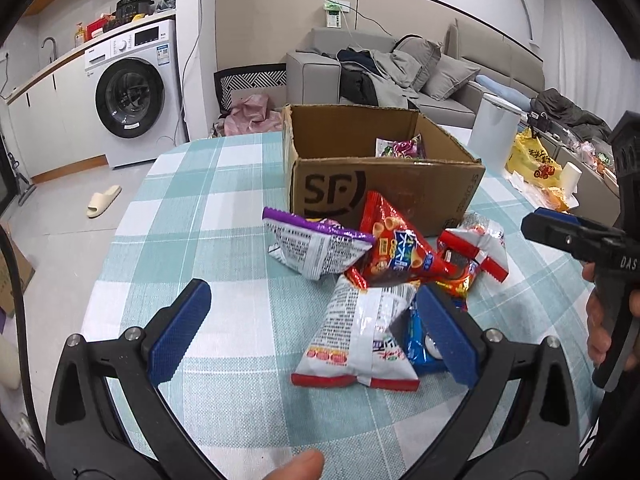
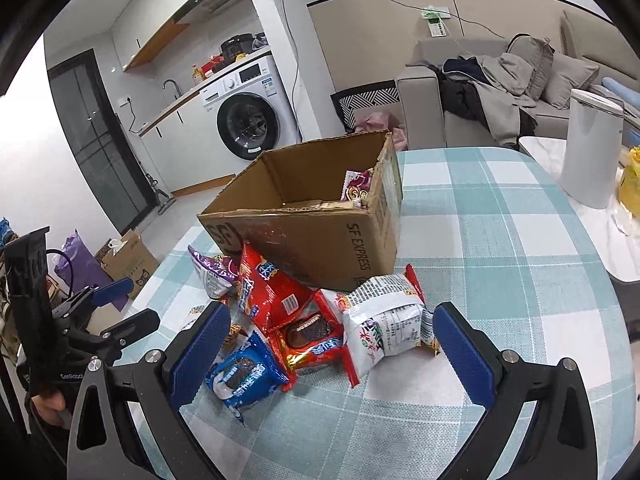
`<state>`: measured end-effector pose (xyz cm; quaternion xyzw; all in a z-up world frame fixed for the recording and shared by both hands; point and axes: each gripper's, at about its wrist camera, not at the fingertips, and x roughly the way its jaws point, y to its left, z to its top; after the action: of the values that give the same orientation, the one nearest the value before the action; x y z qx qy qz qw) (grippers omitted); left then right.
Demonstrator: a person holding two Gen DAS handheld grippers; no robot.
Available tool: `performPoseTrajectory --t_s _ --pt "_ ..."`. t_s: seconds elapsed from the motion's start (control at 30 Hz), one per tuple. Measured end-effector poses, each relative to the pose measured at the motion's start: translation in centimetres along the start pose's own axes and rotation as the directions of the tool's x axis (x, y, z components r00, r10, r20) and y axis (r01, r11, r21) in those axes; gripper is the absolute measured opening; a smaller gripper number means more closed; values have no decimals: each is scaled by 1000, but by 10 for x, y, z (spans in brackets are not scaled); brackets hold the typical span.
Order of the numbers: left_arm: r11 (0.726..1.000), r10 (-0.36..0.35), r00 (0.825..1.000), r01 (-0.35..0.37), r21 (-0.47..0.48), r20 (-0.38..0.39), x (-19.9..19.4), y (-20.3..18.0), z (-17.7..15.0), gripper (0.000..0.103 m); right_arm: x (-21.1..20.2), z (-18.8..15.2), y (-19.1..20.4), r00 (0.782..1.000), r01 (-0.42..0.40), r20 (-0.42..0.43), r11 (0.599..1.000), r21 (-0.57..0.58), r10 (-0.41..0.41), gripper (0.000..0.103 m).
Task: Organize snacks
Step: 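Lower both open grippers toward the remaining snack pile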
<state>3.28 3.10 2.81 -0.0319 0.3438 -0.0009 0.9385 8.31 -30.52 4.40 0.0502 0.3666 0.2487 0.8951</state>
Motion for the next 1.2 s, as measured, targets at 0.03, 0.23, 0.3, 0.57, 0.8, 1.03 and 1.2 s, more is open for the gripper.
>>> performPoseTrajectory --t_s 0.03,0.23,0.3,0.57,0.8,1.03,1.2 --pt "1000 -3 1000 3 -9 2 1 1 -2 102 1 0 -2 1000 4 0 1000 2 -4 103" --pt "1000 0 1000 0 -15 -29 12 6 -6 102 9 -1 -12 1000 7 -31 999 41 -6 103" --pt "1000 -6 999 5 -15 -42 16 6 -8 102 12 -3 -12 999 2 -45 999 43 0 103" --pt "1000 -11 997 12 3 -80 31 0 -16 102 37 -14 2 989 -1 -146 1000 15 3 103" --pt "1000 -16 995 16 -3 -101 41 0 -21 102 48 -22 17 982 -4 -190 1000 -25 -1 103" --pt "1000 -20 991 21 2 -129 54 -3 -27 98 50 -26 24 972 -29 -236 999 -46 17 103" --pt "997 -77 985 78 2 -154 58 -6 -30 79 54 -29 27 969 -38 -245 998 -48 26 103"
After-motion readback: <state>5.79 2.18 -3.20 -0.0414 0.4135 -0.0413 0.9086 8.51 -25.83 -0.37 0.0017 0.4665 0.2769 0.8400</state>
